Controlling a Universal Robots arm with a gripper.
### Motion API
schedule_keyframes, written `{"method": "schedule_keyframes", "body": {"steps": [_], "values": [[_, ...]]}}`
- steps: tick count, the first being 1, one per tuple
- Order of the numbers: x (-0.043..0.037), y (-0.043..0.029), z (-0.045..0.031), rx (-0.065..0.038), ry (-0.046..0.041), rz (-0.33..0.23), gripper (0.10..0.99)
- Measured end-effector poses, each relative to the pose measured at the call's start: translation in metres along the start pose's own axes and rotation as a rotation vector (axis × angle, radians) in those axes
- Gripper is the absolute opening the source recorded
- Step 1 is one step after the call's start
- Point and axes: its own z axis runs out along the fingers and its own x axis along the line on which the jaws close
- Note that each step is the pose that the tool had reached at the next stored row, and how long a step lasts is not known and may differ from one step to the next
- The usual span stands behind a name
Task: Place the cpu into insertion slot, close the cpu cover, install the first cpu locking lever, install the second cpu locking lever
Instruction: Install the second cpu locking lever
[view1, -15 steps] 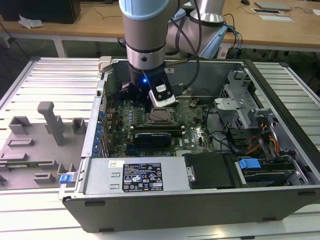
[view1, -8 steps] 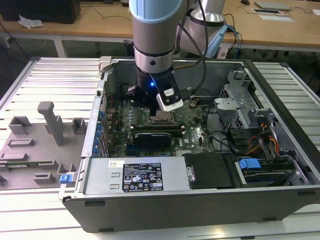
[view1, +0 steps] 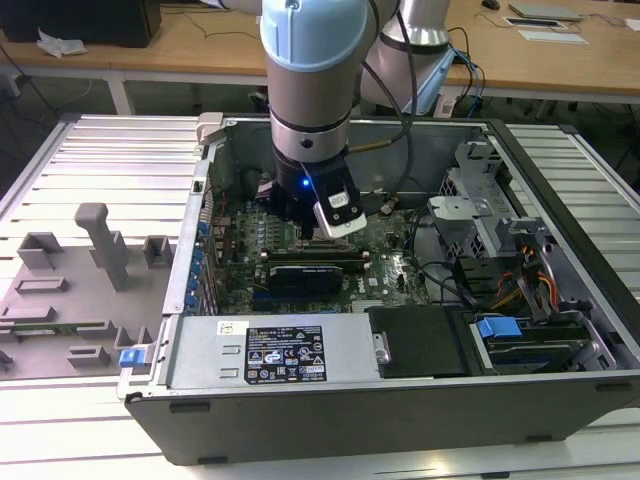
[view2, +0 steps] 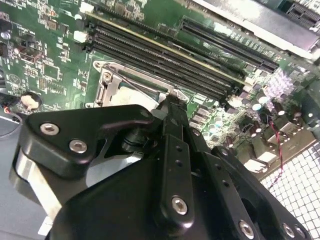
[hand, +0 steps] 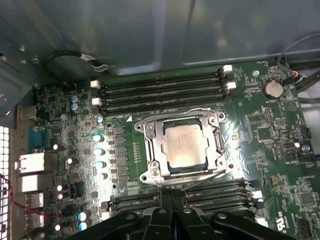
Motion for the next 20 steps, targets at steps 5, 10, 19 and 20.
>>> {"method": "schedule_keyframes", "body": {"steps": [5,10,19,20], "values": [[0.002,-0.0017,0.0066,-0.003,0.0005,0.0,0.106],[0.0077,-0.0046,0.0169,-0.01,0.0013,0.0,0.106],[0.013,-0.0062,0.0221,-0.012,-0.0022,0.0,0.106],[0.0131,-0.0063,0.0229,-0.013,-0.0021,-0.001,0.106]]}}
